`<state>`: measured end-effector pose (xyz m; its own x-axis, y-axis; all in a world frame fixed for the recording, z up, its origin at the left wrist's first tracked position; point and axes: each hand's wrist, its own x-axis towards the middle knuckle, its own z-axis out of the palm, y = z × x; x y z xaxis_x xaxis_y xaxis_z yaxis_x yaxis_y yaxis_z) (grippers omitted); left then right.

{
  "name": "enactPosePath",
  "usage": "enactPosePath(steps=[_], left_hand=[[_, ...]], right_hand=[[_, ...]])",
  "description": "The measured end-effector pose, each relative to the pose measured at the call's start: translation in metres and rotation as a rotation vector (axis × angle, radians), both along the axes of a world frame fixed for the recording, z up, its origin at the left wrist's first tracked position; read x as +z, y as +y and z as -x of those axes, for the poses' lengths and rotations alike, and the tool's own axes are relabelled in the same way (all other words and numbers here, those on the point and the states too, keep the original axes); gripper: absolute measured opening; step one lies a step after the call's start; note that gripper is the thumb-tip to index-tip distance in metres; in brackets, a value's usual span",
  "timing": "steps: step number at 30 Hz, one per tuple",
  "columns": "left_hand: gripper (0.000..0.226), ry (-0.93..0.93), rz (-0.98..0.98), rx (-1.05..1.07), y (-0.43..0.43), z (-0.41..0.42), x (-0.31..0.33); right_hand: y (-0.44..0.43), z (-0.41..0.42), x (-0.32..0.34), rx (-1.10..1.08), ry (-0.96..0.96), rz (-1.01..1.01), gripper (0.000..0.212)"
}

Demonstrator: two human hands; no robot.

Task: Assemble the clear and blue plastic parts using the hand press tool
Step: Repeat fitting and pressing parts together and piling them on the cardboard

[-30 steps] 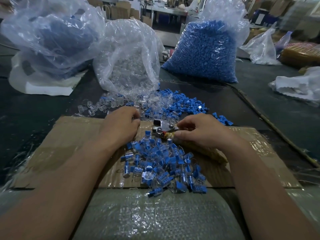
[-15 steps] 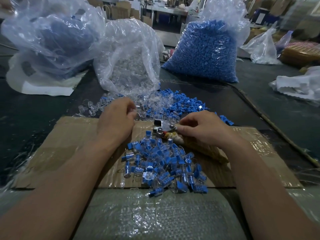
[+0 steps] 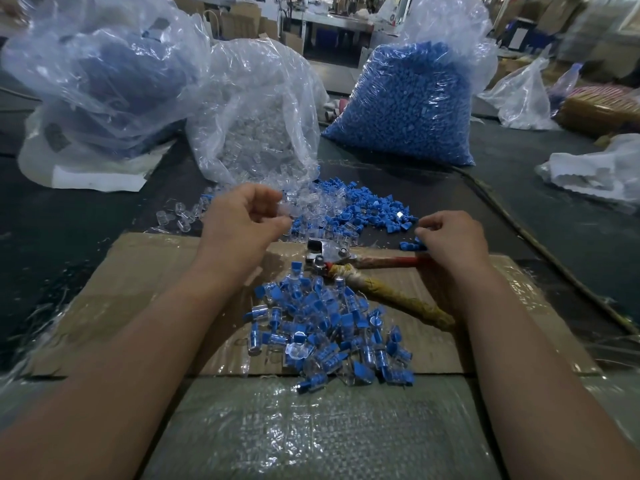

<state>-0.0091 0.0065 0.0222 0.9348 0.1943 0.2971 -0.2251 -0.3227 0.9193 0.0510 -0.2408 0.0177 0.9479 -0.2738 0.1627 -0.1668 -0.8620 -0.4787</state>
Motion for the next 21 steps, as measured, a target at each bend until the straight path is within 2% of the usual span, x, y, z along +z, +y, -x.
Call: enactPosePath(steps=[7,10,16,21], left_hand=[[0.019,0.126,0.267,-0.149,-0.0041,0.0067,0.009],[0.02,0.164,0.353,-0.175,-0.0038,0.0072,0.011],[0.033,0.236,0.389,-0.218,-0.002,0.0058,0.0094],[0.031,0.211,0.409,-0.232,-0.0014,0.0039,0.0071]], right_hand=[[0.0027,-0.0008,-0.0008,0.081,0.09,0.077,0.023],[0.0031,-0.0009,-0.0004,0.121,0.11,0.051,0.021],[0.0041,0.0018,0.0015,0.176,0.121,0.007,0.019],[0.0046,0.0028,0.0038,0.205,0.175,-0.007,0.01]])
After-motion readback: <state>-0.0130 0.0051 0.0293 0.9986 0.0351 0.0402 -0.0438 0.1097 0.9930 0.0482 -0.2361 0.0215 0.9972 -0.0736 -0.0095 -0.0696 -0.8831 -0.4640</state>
